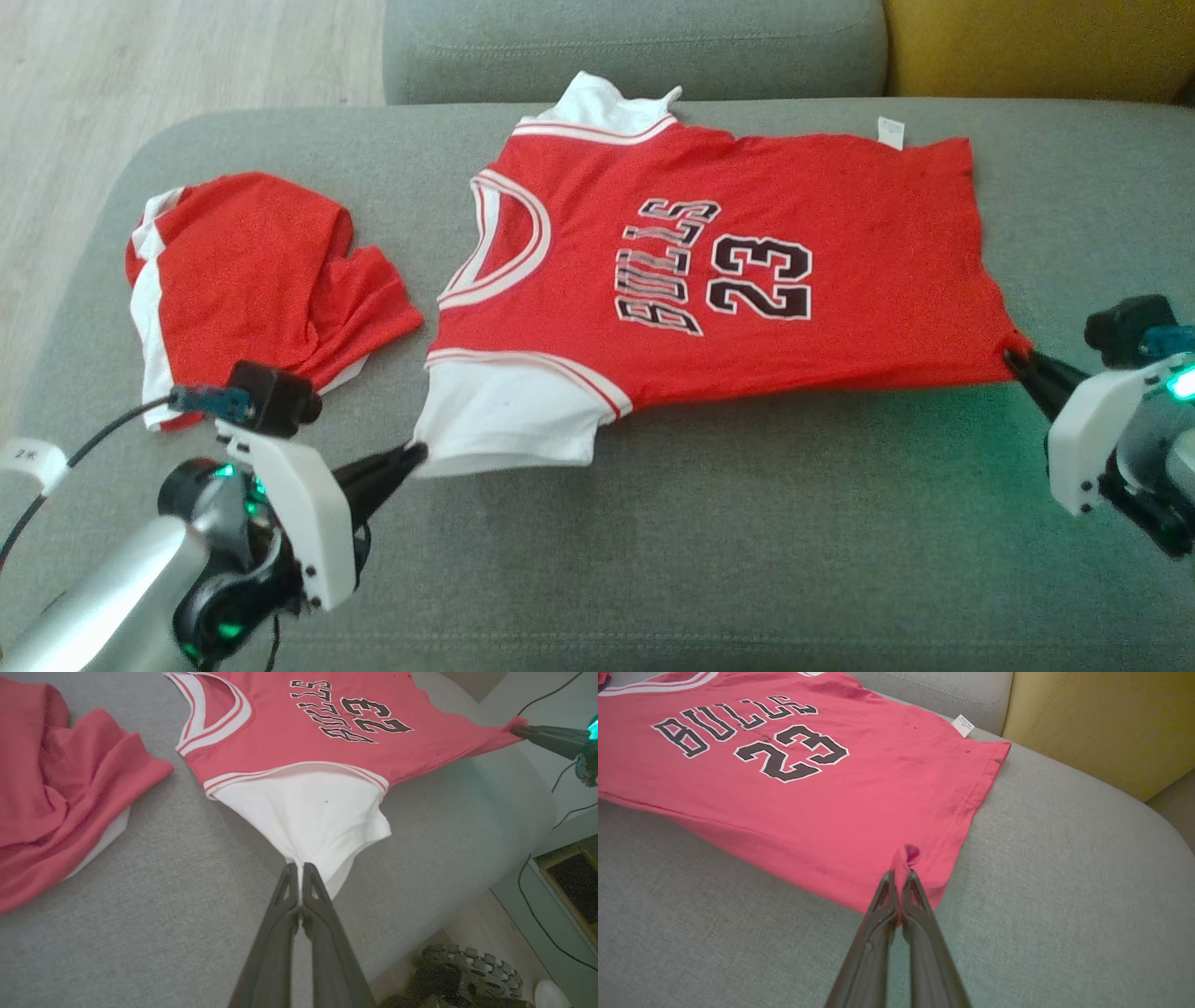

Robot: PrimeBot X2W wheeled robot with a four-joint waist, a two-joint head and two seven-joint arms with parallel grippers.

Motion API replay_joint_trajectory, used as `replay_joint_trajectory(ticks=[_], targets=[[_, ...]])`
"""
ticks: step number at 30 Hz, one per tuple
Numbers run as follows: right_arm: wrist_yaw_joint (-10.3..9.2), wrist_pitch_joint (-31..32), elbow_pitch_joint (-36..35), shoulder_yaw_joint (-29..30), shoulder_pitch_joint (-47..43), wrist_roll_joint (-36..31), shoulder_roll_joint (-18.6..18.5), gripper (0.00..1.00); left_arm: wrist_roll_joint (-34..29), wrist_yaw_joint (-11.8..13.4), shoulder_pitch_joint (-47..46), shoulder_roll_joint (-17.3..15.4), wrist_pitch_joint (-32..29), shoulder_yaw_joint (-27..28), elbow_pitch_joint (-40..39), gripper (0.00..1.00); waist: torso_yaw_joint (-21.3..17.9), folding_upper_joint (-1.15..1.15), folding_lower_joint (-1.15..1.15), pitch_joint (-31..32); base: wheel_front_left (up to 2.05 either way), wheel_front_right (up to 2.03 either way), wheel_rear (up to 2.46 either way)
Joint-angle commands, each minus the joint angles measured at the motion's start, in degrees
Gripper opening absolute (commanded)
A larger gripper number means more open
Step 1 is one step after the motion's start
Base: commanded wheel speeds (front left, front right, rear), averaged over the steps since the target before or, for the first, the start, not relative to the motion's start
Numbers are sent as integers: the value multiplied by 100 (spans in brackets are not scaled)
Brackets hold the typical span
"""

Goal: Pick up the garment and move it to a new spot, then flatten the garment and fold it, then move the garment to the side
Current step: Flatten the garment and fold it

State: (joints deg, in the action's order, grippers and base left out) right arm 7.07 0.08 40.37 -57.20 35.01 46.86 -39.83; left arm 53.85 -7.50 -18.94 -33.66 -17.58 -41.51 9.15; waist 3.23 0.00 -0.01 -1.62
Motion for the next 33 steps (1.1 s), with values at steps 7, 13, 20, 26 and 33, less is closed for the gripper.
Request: replay_joint_trajectory(ticks=[7,13,20,26,33], targets=[[42,579,-635,-544,-113,580,-647,0,548,28,125,-584,-526,297,-776,0,-96,0,1,131,0,0,0],[42,1085,-1126,-961,-157,998,-1012,0,990,23,420,-872,-918,248,-1179,0,-163,0,1,222,0,0,0],[42,1600,-1611,-1228,-183,1442,-1303,0,1320,29,566,-1145,-1225,254,-1557,0,-218,0,1,263,0,0,0],[42,1591,-1751,-1208,-36,1503,-1316,0,1122,84,411,-1099,-981,381,-1607,0,-273,0,1,253,0,0,0],[42,1453,-1680,-1120,230,1386,-1196,0,808,159,87,-929,-677,507,-1475,0,-319,0,1,173,0,0,0]])
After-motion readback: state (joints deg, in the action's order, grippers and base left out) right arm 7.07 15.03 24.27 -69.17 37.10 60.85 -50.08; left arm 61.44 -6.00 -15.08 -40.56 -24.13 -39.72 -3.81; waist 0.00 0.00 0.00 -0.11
